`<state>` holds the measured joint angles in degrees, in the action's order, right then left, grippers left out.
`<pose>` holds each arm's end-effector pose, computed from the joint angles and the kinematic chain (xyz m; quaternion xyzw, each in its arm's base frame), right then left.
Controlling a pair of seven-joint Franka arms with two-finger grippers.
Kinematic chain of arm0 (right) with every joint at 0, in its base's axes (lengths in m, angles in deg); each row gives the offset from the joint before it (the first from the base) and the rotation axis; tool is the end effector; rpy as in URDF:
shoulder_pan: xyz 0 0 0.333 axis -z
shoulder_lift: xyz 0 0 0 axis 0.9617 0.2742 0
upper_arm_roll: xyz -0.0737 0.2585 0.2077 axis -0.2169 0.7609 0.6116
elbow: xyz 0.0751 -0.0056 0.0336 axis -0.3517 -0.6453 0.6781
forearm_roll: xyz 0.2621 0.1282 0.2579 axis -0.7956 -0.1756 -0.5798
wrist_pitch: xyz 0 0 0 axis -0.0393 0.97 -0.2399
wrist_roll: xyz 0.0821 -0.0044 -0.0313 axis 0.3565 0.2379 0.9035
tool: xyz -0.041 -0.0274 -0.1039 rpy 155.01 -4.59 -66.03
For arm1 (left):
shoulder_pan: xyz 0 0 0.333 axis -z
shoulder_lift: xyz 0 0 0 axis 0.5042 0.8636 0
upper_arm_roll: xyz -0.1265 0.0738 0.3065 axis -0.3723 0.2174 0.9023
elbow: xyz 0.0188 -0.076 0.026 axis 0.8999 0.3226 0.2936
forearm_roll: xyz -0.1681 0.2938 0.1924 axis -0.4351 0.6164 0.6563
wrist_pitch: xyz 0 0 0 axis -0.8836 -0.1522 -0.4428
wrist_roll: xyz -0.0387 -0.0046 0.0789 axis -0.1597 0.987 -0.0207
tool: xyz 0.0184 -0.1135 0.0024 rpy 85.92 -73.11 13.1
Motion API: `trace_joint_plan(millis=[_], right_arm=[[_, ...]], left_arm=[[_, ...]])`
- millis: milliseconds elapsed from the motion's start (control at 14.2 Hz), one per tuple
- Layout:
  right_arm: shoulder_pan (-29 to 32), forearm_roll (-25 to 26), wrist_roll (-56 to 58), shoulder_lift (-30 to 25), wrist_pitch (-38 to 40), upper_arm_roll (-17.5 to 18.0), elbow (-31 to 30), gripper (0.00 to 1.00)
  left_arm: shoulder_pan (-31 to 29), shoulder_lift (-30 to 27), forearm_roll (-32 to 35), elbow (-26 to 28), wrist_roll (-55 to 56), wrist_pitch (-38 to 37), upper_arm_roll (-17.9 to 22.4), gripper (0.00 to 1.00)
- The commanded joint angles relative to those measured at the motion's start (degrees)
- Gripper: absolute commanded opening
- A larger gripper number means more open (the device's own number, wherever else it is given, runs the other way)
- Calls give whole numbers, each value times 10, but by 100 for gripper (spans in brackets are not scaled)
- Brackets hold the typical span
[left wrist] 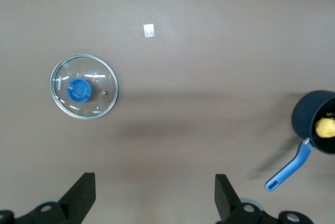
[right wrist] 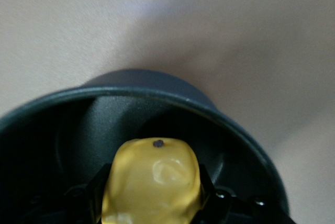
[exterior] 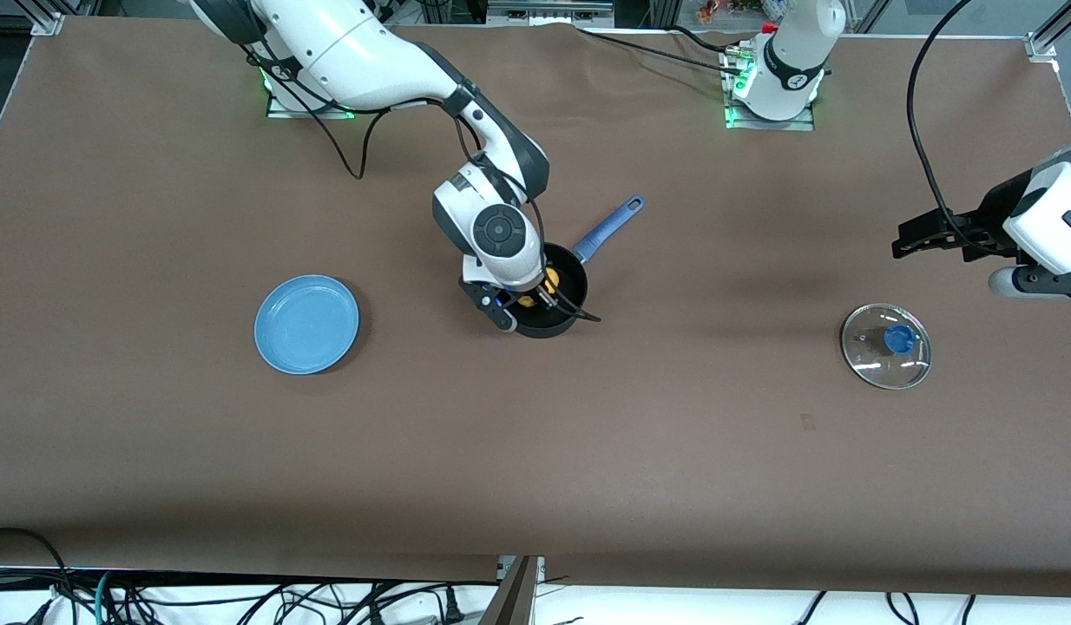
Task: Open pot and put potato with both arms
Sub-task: 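Lower the potato into the pot and open the right gripper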
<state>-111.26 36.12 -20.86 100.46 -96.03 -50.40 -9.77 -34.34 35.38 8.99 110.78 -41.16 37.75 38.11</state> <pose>0.5305 0.5154 0.2072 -0.9160 0.3936 0.0749 0.0209 0.5967 -0.0119 0.5899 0.9971 0.0107 -0.0629 0.0410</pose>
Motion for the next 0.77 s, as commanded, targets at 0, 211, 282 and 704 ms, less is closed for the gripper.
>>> trace_joint_plan(millis=[0,211,282,704], right_arm=[[-6,11,-4,4,8,-5,17,100],[-5,7,-4,-8,11,-4,19,100],[-4,6,-3,-17,16,-4,19,100],[9,12,12,-135,158,-8,20,100]], left_arm=[[-4,2,12,-7,3,-11,-5,100],[-5,2,11,-7,1,-10,-2,100],[-4,3,12,-7,1,-10,-1,100],[-3,3,12,-7,1,-10,-2,100]])
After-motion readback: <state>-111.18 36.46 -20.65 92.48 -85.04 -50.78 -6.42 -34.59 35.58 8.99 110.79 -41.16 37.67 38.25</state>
